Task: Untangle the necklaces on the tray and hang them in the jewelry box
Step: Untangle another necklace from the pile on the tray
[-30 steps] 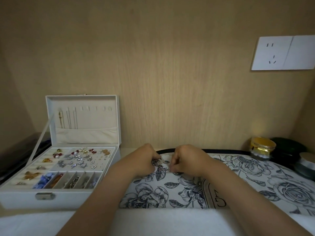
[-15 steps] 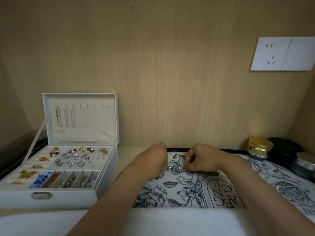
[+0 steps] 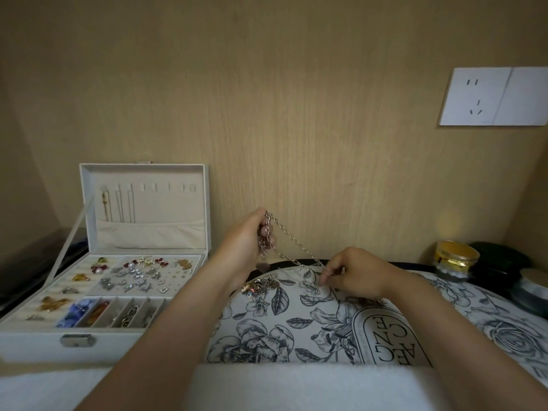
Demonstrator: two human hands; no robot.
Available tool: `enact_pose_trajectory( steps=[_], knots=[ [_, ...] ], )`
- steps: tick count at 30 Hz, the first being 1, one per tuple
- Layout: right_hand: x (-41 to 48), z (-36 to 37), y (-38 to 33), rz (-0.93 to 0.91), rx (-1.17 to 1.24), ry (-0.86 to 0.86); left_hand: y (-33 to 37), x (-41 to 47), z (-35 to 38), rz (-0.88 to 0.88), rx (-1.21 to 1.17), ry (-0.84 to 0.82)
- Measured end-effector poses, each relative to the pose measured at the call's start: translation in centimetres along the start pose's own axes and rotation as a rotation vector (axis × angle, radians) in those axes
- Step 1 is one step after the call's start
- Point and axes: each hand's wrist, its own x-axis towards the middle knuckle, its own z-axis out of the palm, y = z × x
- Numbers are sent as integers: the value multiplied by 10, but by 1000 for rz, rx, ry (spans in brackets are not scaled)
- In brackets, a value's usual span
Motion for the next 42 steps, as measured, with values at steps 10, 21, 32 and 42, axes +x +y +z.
enact_pose_trajectory(
  steps=[10,21,32,42],
  knots=[
    [-1,-1,6,165,27,62,26,-9,-17,106,165,30],
    [-4,-1,12,226,-6,148,8,-9,-17,14,-149,131],
    [-2,-13,-12,73,621,159,-20,-20,7,82,888,-301],
    [-2,-5,-34,-221,823,106,-22,-19,24,92,597,-255]
  ],
)
